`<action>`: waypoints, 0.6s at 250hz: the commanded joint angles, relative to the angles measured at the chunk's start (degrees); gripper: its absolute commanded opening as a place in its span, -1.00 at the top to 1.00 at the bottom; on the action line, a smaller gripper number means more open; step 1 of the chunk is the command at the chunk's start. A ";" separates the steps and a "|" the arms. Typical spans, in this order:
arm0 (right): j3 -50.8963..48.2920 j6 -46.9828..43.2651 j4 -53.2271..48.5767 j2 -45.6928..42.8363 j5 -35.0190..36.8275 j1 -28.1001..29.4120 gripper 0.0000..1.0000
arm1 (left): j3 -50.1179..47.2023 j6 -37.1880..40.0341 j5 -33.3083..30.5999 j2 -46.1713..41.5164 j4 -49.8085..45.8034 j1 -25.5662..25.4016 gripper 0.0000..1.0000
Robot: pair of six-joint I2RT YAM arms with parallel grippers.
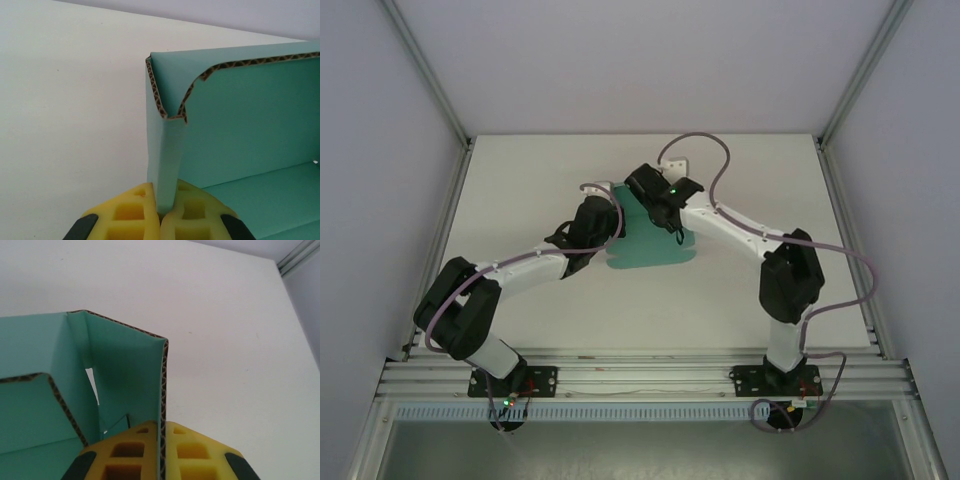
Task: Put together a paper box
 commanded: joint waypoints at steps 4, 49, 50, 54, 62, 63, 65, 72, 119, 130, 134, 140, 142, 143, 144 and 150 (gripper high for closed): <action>-3.73 -3.60 5.61 -5.39 -6.82 0.17 0.70 | 1.45 -0.98 -0.10 0.90 2.36 -0.46 1.00; -12.82 -8.35 10.48 -16.90 -12.68 0.16 -0.11 | 0.98 -0.32 -0.68 0.53 2.25 0.13 1.00; -13.12 -8.48 10.64 -17.25 -12.97 0.10 -0.13 | 0.96 -0.27 -0.62 0.50 2.30 0.14 1.00; -14.14 -9.09 11.41 -18.79 -13.95 0.13 -0.18 | 0.89 -0.10 -0.37 0.40 2.45 0.17 1.00; -16.46 -10.67 13.32 -22.01 -16.15 0.01 -0.27 | 0.65 0.41 0.31 0.22 2.74 0.34 1.00; -16.75 -10.87 13.60 -22.40 -16.42 -0.02 -0.29 | 0.62 0.49 0.36 0.22 2.81 0.33 1.00; -17.36 -11.30 14.11 -23.28 -16.93 -0.04 -0.32 | 0.52 0.53 0.55 0.13 2.97 0.33 1.00; -19.46 -12.45 15.83 -26.30 -18.03 -0.21 -0.44 | 0.16 0.93 1.12 -0.08 3.59 0.33 1.00; -31.48 -14.43 22.85 -45.17 -19.71 -7.15 -1.00 | -0.87 2.90 2.71 -1.28 5.06 0.51 1.00; -33.68 -13.48 23.36 -48.51 -21.76 -11.37 -1.00 | -0.98 2.98 2.89 -1.50 5.01 0.50 1.00; -34.49 -13.02 23.44 -49.46 -22.68 -13.27 -1.00 | -0.99 3.10 3.18 -1.48 5.05 0.50 1.00; -35.43 -12.37 23.47 -50.73 -24.28 -16.31 -1.00 | -0.96 3.28 3.66 -1.54 5.18 0.50 1.00; -35.69 -12.21 23.50 -50.98 -24.89 -17.36 -1.00 | -0.93 3.27 3.81 -1.54 5.24 0.50 1.00; -35.90 -12.08 23.43 -51.12 -25.18 -17.89 -1.00 | -1.01 3.24 3.78 -1.54 5.25 0.50 1.00; -36.00 -12.01 23.44 -51.24 -25.50 -18.37 -1.00 | -0.96 3.27 3.76 -1.54 5.25 0.50 1.00; -36.72 -11.66 23.09 -51.75 -27.15 -21.55 -1.00 | -1.03 3.20 4.04 -1.66 5.39 0.50 1.00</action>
